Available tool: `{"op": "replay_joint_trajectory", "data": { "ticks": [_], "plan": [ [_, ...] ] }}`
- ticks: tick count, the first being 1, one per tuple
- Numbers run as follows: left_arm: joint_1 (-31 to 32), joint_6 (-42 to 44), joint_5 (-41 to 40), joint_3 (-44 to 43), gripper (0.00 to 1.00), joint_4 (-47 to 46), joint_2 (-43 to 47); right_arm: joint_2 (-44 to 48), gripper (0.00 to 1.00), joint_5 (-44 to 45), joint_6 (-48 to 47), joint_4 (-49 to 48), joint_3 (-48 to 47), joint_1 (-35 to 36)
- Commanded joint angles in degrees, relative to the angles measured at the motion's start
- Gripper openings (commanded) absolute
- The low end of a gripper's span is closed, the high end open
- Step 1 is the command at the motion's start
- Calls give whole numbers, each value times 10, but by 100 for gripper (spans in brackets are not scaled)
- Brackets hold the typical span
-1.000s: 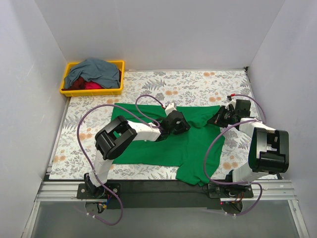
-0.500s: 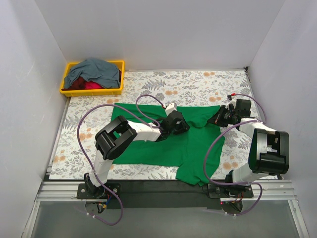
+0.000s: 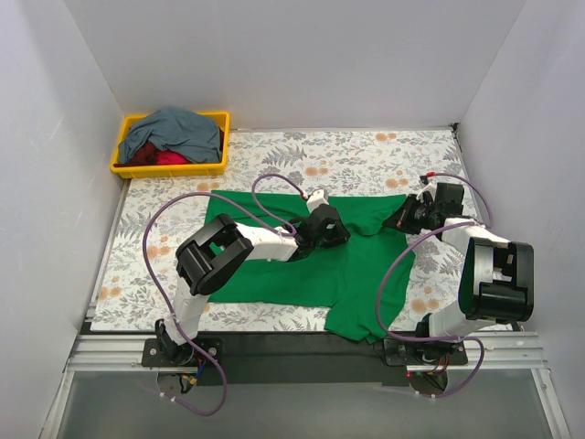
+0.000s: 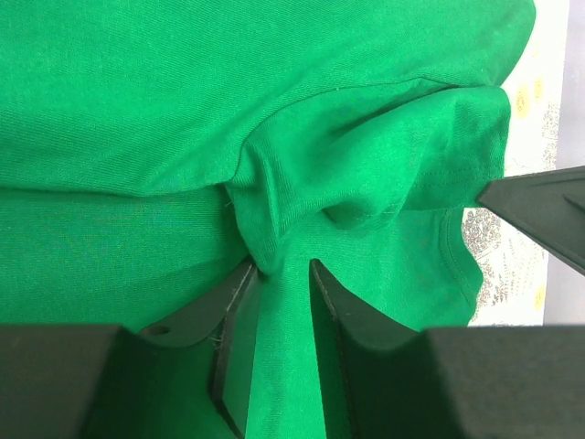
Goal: Fold and stack the t-shirts
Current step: Fold the tshirt
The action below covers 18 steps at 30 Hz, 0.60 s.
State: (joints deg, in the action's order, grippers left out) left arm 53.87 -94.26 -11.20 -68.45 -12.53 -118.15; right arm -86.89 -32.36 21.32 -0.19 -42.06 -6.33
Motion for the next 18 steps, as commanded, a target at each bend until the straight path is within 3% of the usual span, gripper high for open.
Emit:
{"op": "replay_joint_trajectory", "data": {
  "ticks": [1, 9, 18],
  "plan": [
    [4, 7, -12, -22, 25, -10, 18, 22, 1, -13, 5, -10, -5, -4],
    [4, 7, -11, -22, 0, -10, 21, 28, 1, -7, 2, -7, -4, -4],
    [3, 0, 29, -48, 0, 63, 35, 49, 1, 45, -10, 65, -12, -6]
  ]
}}
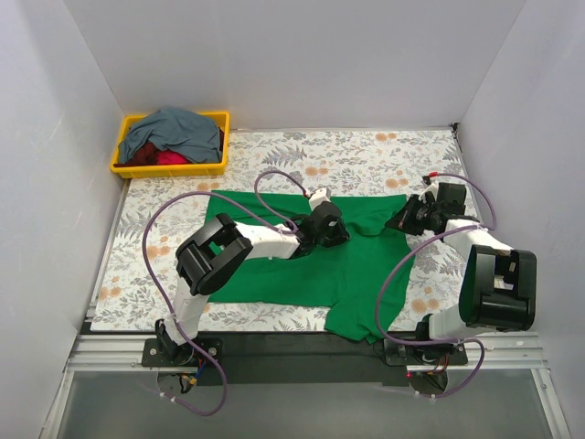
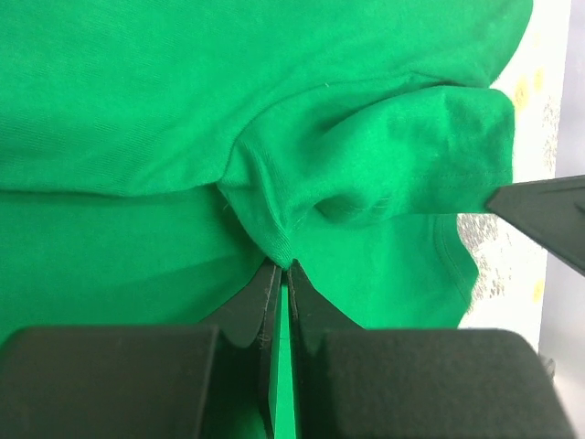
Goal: Fold and stack the t-shirts
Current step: Fold the tshirt
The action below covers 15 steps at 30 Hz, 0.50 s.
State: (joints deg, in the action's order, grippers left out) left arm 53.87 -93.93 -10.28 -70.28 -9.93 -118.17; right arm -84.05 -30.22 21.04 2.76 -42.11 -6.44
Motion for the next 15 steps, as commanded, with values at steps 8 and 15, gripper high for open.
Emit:
{"op": "replay_joint_trajectory", "data": {
  "ticks": [8, 15],
  "plan": [
    [-17, -13, 102, -66, 0, 126, 44, 48, 1, 50, -16, 90, -3, -4],
    [-39, -10, 174, -78, 0, 185, 51, 57, 1, 49, -20, 116, 8, -5]
  ]
}}
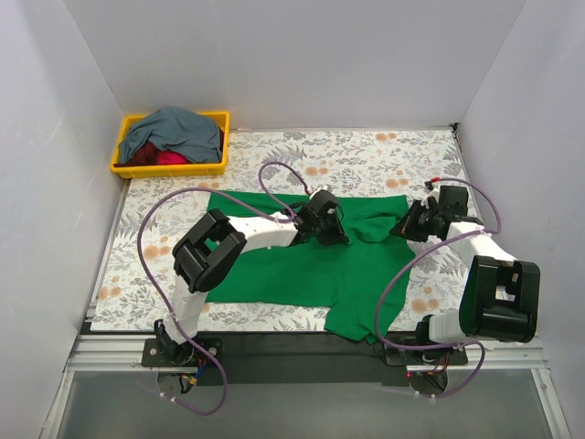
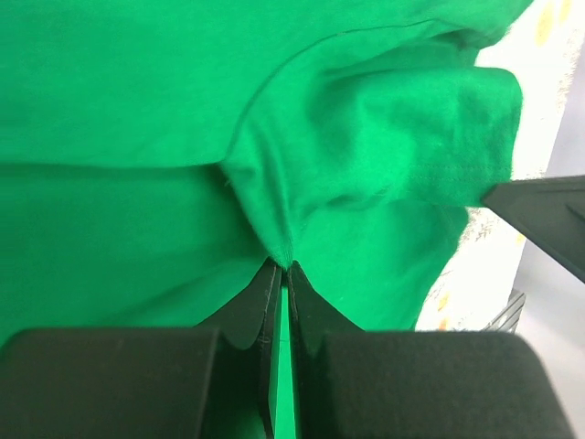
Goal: Fold and stack the t-shirts
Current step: Fold the tshirt
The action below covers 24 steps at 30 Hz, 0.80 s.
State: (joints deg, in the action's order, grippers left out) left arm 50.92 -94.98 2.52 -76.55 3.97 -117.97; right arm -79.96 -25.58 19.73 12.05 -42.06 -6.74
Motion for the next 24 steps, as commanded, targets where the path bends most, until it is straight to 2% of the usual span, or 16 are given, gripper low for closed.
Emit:
{"op": "replay_joint_trajectory", "data": {
  "ticks": [1, 16, 24],
  "plan": [
    [-15, 1, 50, -14, 0, 55, 52, 18, 1, 1, -7, 24, 9, -2],
    [-53, 34, 133, -36, 0, 116, 54, 51, 1, -11, 12, 46, 37, -1],
    [-58, 48, 147, -43, 0, 133, 55, 76, 1, -15, 17, 68, 48, -1]
  ]
}}
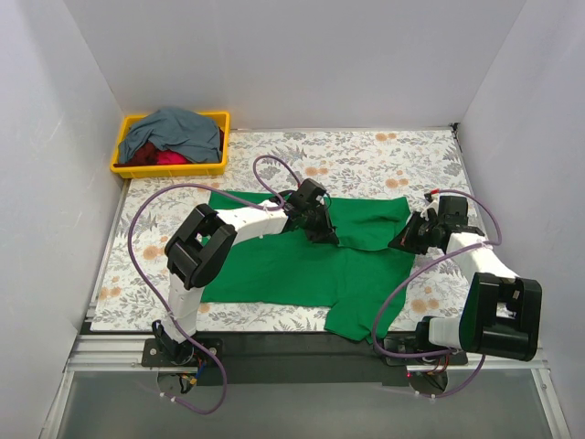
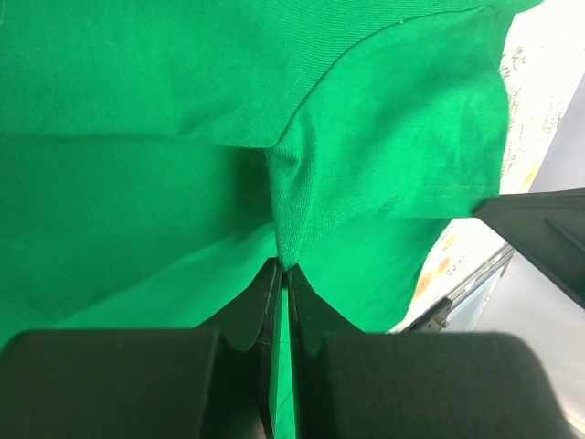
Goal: Fold and stack the t-shirts
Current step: Fold the tshirt
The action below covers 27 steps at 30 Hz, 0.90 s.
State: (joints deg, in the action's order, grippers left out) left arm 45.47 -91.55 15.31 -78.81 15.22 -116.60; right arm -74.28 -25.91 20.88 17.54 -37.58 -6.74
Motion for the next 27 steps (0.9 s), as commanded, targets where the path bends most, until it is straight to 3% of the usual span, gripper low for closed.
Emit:
{"op": "replay_joint_trajectory", "data": {
  "ticks": [1, 20, 27],
  "plan": [
    [-5, 15, 20, -20, 0, 24, 40, 22, 1, -13, 7, 16, 5, 0],
    [-5, 27, 4, 4, 0, 33, 27, 57, 1, -5, 9, 37, 96, 0],
    [-5, 37, -10, 8, 0, 31, 36, 94, 1, 13, 13, 57, 73, 0]
  ]
}}
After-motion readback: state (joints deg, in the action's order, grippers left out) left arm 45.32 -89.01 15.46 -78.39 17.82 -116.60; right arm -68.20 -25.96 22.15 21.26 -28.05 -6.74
